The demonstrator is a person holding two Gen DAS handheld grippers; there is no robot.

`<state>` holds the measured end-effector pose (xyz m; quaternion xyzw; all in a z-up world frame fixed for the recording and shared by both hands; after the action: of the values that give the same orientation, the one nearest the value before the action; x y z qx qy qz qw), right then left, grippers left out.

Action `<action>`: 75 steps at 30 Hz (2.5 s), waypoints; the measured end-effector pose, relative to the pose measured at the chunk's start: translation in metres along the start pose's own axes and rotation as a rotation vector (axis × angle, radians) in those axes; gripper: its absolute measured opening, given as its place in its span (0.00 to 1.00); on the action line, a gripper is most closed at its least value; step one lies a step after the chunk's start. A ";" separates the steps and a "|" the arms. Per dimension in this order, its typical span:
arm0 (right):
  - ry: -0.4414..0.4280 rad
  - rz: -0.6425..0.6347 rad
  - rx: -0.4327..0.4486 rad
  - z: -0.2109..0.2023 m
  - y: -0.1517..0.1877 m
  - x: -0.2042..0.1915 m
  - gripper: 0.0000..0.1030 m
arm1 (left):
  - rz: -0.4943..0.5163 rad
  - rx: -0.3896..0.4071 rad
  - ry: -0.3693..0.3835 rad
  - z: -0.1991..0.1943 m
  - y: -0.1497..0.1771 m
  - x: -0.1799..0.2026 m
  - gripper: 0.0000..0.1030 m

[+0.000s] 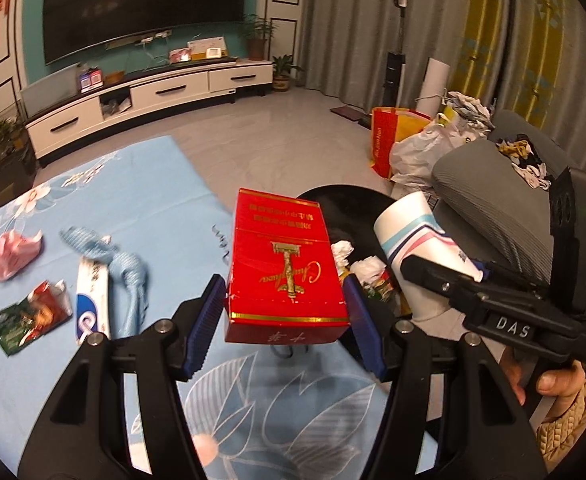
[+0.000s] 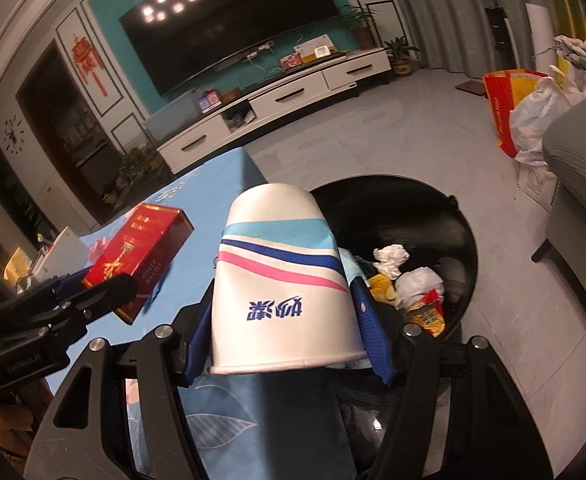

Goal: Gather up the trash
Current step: 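Carry the red box and paper cup over the black bin with both tools, then open the left tool to drop the red box while the right tool releases the cup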

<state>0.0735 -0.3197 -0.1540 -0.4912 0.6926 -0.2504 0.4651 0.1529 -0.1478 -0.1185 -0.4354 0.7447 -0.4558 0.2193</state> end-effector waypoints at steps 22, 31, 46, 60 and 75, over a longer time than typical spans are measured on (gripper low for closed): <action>0.070 0.047 0.014 0.016 -0.004 0.047 0.62 | 0.063 -0.046 0.071 0.068 -0.009 0.038 0.60; 0.094 0.046 0.012 0.025 -0.006 0.055 0.63 | 0.081 -0.075 0.084 0.087 -0.005 0.047 0.60; 0.115 0.044 -0.011 0.040 -0.003 0.060 0.63 | 0.094 -0.105 0.078 0.114 0.001 0.050 0.60; 0.145 0.057 -0.037 0.050 0.002 0.070 0.64 | 0.105 -0.123 0.077 0.128 0.004 0.053 0.60; 0.163 0.058 -0.053 0.053 0.006 0.076 0.67 | 0.117 -0.148 0.083 0.133 0.007 0.056 0.60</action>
<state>0.1113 -0.3812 -0.2123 -0.4612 0.7483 -0.2578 0.4011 0.2171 -0.2585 -0.1861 -0.3869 0.8090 -0.4036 0.1816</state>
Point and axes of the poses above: each gripper's, at about its wrist camera, not at the fingertips, and z roughly the way its jaws point, x to its right, y to its underside, the point moved 5 cm from there along z, roughly the way its jaws point, and after that the axes turned 14 degrees about x, right-handed, at the moved point
